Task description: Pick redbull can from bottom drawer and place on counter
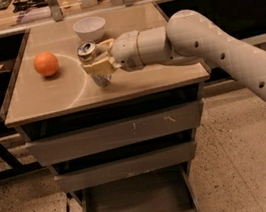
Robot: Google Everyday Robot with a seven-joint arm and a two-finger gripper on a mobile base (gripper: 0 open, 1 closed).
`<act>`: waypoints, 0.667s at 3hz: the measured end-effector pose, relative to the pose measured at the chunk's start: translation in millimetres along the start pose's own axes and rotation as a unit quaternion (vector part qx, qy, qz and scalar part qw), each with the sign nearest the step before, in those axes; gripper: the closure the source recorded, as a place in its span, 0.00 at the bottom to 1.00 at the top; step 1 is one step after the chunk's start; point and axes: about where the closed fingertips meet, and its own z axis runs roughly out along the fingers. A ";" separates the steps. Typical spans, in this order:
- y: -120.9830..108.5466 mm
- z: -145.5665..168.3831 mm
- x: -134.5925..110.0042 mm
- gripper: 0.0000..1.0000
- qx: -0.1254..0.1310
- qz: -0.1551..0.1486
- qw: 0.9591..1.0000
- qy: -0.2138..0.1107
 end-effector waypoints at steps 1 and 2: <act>-16.2 5.3 9.4 1.00 -0.010 0.021 1.000 0.005; -31.2 8.8 16.5 1.00 -0.018 0.039 0.999 0.004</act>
Offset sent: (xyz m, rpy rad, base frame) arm 0.0573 -0.0165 -0.0175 0.0334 0.1277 0.0172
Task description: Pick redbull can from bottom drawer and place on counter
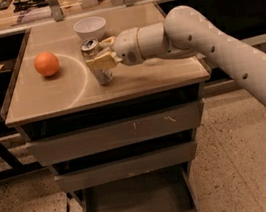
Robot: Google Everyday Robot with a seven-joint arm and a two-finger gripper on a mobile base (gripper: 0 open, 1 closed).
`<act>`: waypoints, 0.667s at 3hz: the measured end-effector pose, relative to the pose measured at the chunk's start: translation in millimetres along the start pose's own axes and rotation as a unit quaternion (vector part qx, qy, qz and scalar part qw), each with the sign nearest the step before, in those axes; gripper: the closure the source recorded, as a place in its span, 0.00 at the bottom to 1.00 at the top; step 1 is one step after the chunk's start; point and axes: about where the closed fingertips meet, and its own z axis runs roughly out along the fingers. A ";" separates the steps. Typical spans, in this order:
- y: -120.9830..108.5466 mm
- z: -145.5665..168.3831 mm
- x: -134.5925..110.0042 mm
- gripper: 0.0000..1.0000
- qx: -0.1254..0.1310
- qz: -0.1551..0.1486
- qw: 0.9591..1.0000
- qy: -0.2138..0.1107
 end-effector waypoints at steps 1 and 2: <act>-10.2 1.0 9.5 1.00 -0.006 0.018 1.000 -0.005; -15.3 1.2 20.9 1.00 -0.009 0.033 0.999 -0.009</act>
Offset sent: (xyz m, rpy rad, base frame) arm 0.0235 -0.0208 -0.0319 0.0566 0.0922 -0.0077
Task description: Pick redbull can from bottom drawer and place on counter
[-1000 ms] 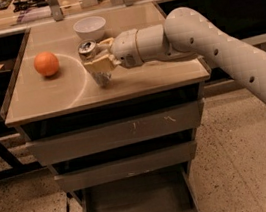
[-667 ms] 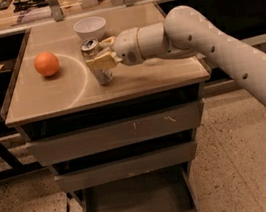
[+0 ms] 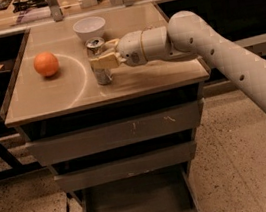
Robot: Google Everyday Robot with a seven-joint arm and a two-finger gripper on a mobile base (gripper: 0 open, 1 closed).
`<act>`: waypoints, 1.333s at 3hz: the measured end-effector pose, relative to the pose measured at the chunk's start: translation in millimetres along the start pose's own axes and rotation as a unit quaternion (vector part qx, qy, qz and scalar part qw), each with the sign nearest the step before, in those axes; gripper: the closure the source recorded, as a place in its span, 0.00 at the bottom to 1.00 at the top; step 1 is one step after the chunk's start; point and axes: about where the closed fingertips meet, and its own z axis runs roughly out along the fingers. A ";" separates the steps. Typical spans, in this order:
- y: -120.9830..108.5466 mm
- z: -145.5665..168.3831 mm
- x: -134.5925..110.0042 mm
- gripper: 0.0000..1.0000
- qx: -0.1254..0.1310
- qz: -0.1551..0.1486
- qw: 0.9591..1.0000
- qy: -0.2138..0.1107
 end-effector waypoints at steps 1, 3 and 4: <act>0.0 0.1 0.1 0.81 0.000 0.000 1.000 0.000; 0.0 0.2 0.1 0.35 0.000 0.000 1.000 0.000; 0.0 0.2 0.1 0.11 0.000 0.000 1.000 0.000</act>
Offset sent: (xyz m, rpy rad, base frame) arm 0.0001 0.0001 -0.0002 0.0002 0.0002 0.0001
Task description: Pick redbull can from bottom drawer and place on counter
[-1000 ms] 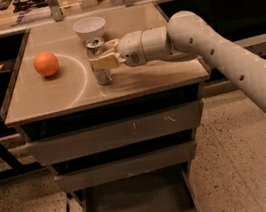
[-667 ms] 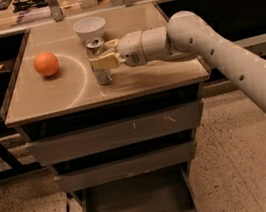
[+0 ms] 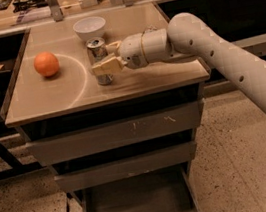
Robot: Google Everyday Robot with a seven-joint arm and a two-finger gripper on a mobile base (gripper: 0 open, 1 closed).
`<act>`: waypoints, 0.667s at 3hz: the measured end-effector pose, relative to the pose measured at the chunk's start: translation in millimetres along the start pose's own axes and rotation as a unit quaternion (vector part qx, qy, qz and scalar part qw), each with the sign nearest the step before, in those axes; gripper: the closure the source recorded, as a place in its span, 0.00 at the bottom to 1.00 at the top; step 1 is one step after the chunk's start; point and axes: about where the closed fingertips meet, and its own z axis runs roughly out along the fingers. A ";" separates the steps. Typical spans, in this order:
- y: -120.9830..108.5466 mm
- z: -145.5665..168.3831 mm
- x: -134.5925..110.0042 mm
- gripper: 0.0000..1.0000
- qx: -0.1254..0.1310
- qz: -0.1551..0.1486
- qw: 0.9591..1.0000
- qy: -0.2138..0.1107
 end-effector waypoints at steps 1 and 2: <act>0.0 0.1 0.0 0.00 0.000 0.000 1.000 0.000; 0.0 0.1 0.0 0.00 0.000 0.000 1.000 0.000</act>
Offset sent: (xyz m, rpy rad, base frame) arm 0.0000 0.0000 0.0000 0.0000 0.0000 0.0000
